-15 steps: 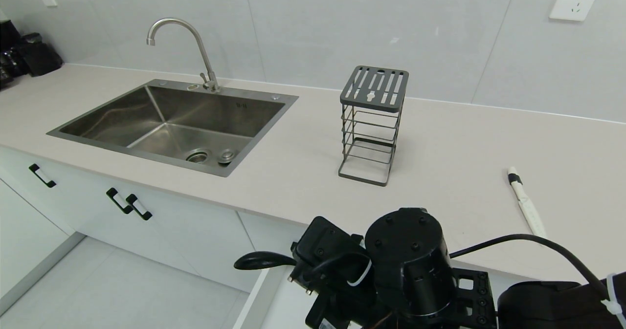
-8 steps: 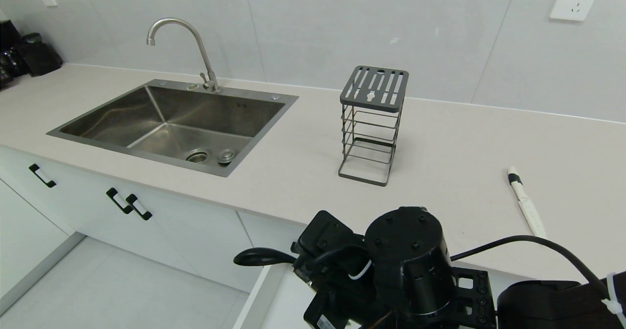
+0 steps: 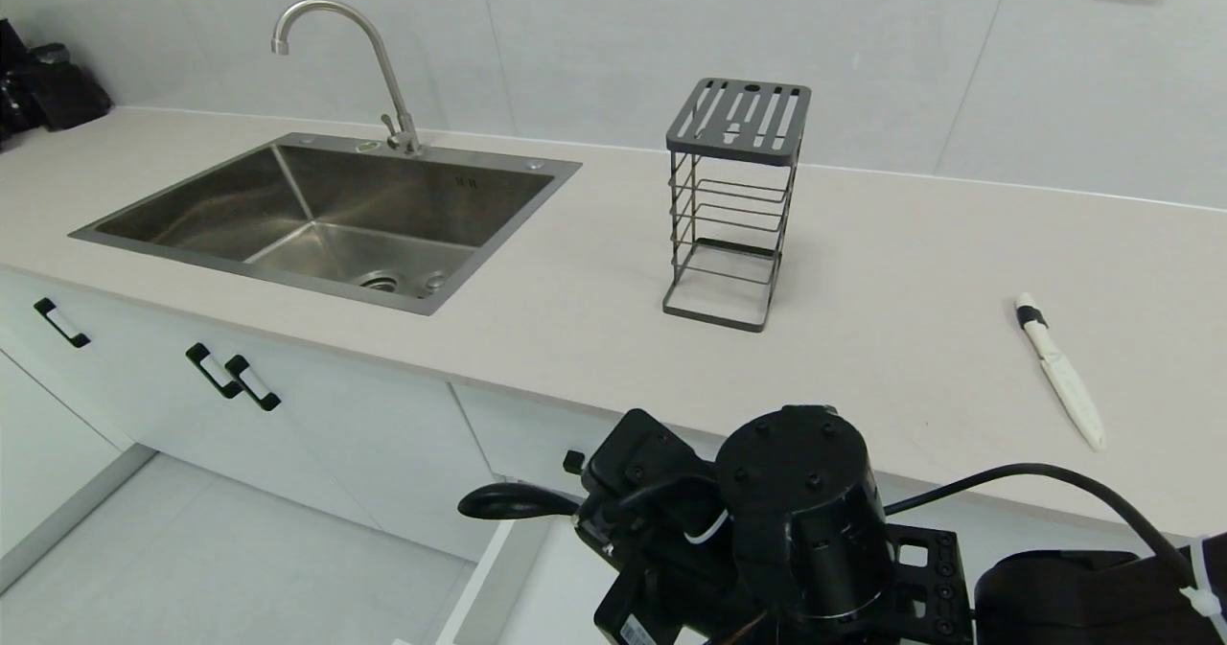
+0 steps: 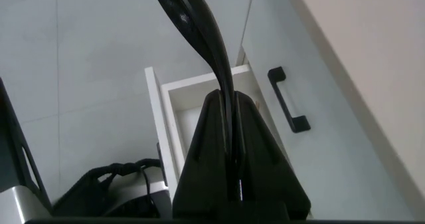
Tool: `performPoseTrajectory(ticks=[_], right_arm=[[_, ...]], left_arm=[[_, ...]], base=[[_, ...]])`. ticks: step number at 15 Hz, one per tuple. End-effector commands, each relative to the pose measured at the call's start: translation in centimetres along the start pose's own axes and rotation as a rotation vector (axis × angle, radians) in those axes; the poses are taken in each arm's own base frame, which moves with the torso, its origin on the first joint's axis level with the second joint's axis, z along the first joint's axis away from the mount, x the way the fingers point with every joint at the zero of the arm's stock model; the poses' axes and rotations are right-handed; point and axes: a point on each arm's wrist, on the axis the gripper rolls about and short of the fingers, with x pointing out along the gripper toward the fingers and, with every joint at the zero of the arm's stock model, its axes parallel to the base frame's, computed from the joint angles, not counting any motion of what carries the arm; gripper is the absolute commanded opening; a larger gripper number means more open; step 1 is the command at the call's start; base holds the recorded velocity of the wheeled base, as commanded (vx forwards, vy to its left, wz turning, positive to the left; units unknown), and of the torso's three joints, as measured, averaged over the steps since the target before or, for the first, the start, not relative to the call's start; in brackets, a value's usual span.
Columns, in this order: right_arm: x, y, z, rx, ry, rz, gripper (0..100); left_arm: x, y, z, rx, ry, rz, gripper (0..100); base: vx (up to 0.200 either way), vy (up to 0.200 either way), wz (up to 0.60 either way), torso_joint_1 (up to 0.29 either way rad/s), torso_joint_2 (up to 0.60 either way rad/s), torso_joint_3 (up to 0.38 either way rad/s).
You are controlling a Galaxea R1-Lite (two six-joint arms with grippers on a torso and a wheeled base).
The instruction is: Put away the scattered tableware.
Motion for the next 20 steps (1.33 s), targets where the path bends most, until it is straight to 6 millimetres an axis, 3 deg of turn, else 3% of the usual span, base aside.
performPoseTrajectory(ticks=[1, 17, 20], right_arm=[[0.1, 0.0, 0.0, -0.001, 0.000, 0.000, 0], [0.5, -0.4, 0.6, 0.002, -0.011, -0.013, 0], [0.8, -1.5, 0.9, -0.008, 0.114, -0.020, 0]], left_arm=[[0.0, 0.0, 0.0, 0.000, 0.000, -0.001, 100], [0.0, 0.0, 0.0, 0.000, 0.000, 0.001, 100], [0.0, 0.0, 0.0, 0.000, 0.000, 0.001, 100]], base=[[0.000, 0.000, 0.00, -0.256, 0.51, 0.232], [0.000, 0.000, 0.00, -0.253, 0.45, 0.201], [0.000, 0.000, 0.00, -0.238, 0.32, 0.116]])
